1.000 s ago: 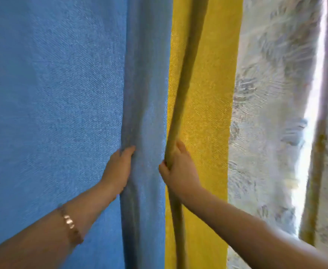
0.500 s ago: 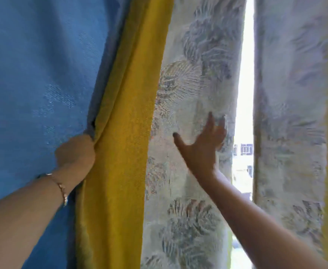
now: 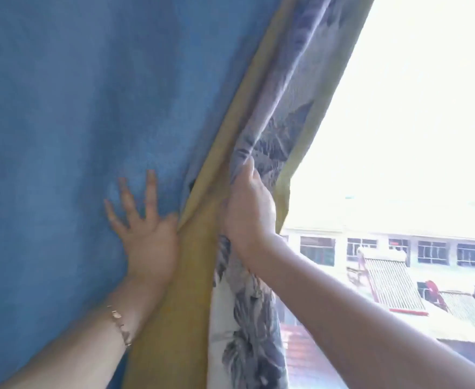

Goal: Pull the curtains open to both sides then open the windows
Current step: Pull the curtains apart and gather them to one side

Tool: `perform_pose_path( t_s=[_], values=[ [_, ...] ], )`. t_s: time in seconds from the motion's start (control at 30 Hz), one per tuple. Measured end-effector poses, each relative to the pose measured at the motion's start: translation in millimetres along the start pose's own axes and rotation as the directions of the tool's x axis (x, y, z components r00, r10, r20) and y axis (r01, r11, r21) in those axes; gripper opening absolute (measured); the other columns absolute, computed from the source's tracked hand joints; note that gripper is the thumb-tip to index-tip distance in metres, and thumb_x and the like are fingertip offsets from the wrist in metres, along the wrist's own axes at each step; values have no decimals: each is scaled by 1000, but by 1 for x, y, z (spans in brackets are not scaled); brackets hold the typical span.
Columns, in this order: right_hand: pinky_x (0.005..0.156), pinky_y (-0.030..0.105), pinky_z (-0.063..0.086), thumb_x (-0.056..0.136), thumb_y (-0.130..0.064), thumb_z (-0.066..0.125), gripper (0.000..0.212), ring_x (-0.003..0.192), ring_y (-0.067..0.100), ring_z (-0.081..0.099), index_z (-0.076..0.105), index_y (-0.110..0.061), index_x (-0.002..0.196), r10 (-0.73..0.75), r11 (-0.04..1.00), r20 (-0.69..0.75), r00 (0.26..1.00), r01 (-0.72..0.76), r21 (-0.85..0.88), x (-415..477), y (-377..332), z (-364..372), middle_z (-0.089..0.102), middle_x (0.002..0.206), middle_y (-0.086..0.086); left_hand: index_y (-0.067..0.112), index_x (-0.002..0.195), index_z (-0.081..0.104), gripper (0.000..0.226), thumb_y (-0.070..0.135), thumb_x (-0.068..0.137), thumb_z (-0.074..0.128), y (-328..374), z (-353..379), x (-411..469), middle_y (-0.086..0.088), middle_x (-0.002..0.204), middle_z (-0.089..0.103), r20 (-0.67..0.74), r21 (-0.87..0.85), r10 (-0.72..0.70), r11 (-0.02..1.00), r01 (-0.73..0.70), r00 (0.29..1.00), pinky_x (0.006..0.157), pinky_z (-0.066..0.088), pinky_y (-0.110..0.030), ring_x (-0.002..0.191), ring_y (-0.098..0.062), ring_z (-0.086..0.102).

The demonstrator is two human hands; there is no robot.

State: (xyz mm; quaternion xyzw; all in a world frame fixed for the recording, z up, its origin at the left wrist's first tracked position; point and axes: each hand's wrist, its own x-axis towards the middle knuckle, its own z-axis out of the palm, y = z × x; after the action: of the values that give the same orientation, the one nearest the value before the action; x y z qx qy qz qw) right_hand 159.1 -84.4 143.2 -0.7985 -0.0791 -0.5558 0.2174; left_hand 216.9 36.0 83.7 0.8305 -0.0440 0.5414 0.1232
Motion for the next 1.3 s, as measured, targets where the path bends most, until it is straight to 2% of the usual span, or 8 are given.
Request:
perform_pose_path(
  t_s=[0.2, 0.4, 0.5, 0.63, 0.77, 0.9, 1.13, 1.3],
  values=[
    [68, 37, 39, 87, -5, 45, 28, 98, 40, 59, 39, -7, 115, -199, 974, 118, 973, 183, 135, 19, -93, 85, 60, 114, 17, 16, 97, 70, 19, 22, 89, 55, -104, -1, 21, -12, 159, 5, -17, 145, -56, 988, 58, 998, 110, 0, -60, 144, -42, -3],
    [67, 33, 33, 90, -11, 48, 32, 99, 39, 60, 35, -6, 119, -356, 927, 236, 904, 308, 216, 26, -180, 183, 59, 115, 18, 3, 123, 60, 40, 15, 84, 60, -228, -6, 46, -19, 149, 35, -59, 75, 8, 997, -4, 998, 109, 24, -40, 137, -33, 32],
    [66, 33, 34, 87, -5, 49, 32, 96, 39, 60, 36, -5, 116, -390, 909, 244, 888, 330, 254, 32, -228, 236, 58, 113, 19, 8, 139, 43, 49, 17, 92, 49, -297, -1, 68, -12, 153, 29, -31, 122, 50, 991, -46, 998, 111, 8, -30, 142, -26, 22],
    [70, 35, 35, 80, 4, 50, 34, 100, 37, 53, 35, -10, 106, -400, 907, 317, 860, 322, 272, 53, -291, 311, 53, 104, 15, 14, 134, 51, 43, 28, 94, 45, -403, 5, 106, -6, 154, 27, 73, 187, 92, 977, -104, 993, 110, 2, -29, 144, -22, 13],
    [93, 44, 36, 82, 2, 48, 46, 118, 38, 35, 36, -12, 124, -394, 911, 315, 863, 321, 260, 68, -350, 384, 37, 127, 17, 9, 119, 62, 34, 24, 91, 51, -494, 1, 141, -10, 153, 30, 228, 182, 62, 978, -105, 972, 112, 7, -30, 145, -25, 12],
    [92, 43, 38, 80, 7, 45, 58, 120, 36, 31, 34, -18, 131, -428, 897, 374, 823, 335, 290, 69, -405, 449, 30, 131, 17, 2, 102, 66, 25, 15, 92, 47, -570, 6, 158, -15, 147, 36, 366, 106, -107, 992, 72, 924, 95, 35, -27, 125, -29, 44],
    [96, 45, 40, 88, -7, 49, 62, 127, 37, 25, 22, -23, 142, -435, 899, 469, 769, 342, 274, 45, -437, 504, 20, 143, 18, 4, 124, 59, 36, 6, 89, 48, -598, 29, 125, -6, 158, 16, 321, -7, -53, 998, 58, 946, 98, 21, -9, 137, -18, 31],
    [97, 44, 36, 78, 7, 48, 63, 123, 37, 27, 28, -16, 134, -500, 854, 467, 729, 328, 403, 24, -415, 482, 24, 137, 18, 9, 129, 55, 38, 5, 93, 41, -575, 27, 94, -12, 150, 36, 269, 65, -225, 974, 216, 936, 108, 30, -28, 135, -26, 37]
  ],
)
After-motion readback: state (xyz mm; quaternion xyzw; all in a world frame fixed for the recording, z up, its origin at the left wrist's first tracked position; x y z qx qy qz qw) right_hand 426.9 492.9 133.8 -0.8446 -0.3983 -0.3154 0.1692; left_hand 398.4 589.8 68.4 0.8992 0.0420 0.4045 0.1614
